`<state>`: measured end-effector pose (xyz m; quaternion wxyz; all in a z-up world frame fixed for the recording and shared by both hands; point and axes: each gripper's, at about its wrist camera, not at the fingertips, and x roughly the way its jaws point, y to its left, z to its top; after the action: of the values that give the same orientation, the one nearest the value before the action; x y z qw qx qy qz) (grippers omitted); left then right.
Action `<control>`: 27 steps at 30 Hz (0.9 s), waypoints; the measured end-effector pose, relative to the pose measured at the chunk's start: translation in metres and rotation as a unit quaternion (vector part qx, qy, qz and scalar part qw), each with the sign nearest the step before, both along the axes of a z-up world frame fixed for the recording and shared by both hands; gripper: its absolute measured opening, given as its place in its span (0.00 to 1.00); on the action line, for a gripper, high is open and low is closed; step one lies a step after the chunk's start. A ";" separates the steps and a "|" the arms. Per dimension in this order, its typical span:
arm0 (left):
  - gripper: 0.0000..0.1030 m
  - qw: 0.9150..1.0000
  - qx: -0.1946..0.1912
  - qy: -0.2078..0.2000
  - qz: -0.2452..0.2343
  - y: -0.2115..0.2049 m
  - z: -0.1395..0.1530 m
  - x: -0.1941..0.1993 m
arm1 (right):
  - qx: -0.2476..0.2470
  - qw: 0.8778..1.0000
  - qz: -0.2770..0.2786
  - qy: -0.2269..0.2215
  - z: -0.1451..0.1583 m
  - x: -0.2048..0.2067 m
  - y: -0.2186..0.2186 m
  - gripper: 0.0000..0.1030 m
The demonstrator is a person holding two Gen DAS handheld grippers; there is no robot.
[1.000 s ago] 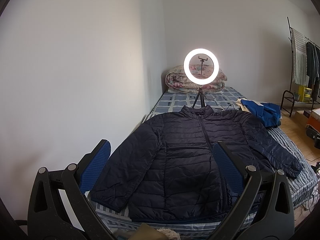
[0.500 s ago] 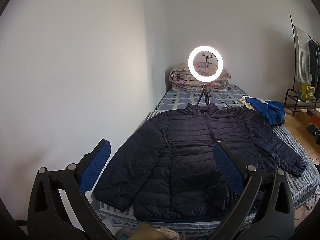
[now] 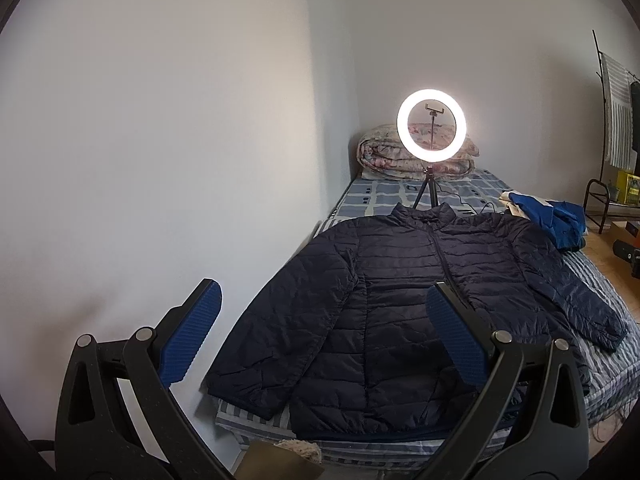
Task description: Fold large clothes
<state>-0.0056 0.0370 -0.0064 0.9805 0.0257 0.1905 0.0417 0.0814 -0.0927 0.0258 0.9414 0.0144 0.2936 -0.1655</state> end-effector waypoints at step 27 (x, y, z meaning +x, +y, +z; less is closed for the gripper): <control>1.00 0.997 -0.018 0.045 0.062 0.057 -0.036 -0.061 | 0.028 0.901 0.418 0.110 -0.052 0.141 0.214 0.85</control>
<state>-0.0670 0.0941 -0.0421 0.9666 -0.0020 0.2369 0.0981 0.2227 0.1208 -0.0266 0.8850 -0.1014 0.3791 0.2508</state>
